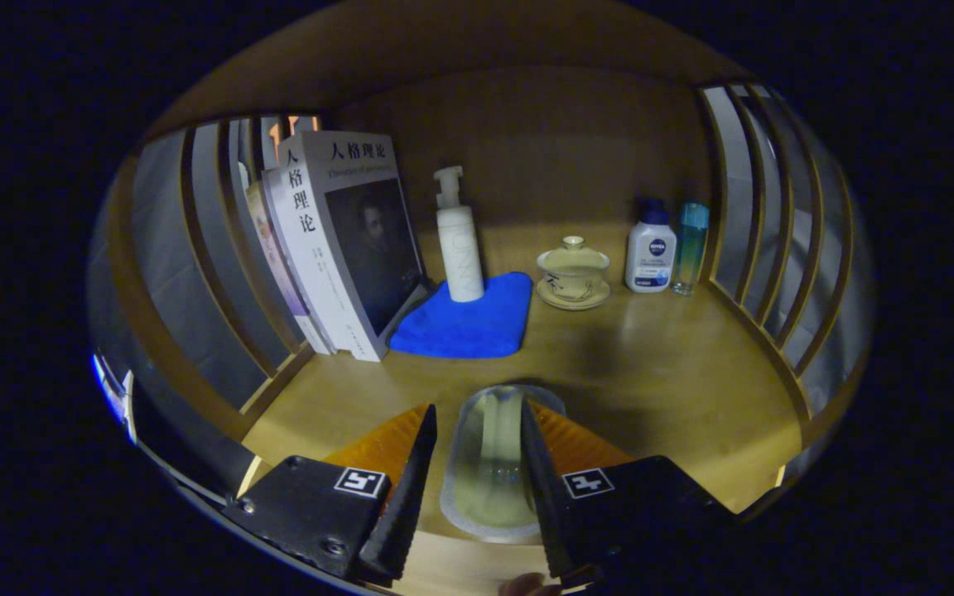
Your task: Pull open the drawer, take out the items inside it, and place them on the countertop above the cabinet.
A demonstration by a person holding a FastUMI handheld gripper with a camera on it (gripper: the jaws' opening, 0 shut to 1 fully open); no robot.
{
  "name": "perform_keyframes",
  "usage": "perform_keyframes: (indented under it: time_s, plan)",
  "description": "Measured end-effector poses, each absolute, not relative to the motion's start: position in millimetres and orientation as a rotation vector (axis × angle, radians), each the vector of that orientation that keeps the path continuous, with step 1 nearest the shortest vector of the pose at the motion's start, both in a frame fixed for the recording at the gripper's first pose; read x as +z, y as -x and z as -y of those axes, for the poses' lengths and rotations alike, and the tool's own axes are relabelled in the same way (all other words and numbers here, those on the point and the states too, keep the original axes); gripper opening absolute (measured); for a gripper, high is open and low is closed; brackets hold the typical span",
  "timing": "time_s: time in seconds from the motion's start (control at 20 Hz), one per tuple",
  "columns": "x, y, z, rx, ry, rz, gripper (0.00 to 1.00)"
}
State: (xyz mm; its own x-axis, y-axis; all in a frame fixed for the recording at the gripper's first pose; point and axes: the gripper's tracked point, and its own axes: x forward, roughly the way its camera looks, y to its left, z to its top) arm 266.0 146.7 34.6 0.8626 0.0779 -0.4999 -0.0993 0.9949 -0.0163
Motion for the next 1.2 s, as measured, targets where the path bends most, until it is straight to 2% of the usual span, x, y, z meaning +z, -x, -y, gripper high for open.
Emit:
perform_keyframes:
  time_s: [0.4,0.55,0.65,0.85,1.2]
  plan:
    - [80,-232,-145,0.061,0.103,-0.324,0.64]
    - [86,-201,-144,0.049,0.147,-0.240,0.86]
    - [82,-182,-142,0.036,0.161,-0.208,0.87]
    - [71,-147,-139,0.028,0.111,-0.192,1.00]
    - [79,-74,-120,-0.011,0.091,-0.061,1.00]
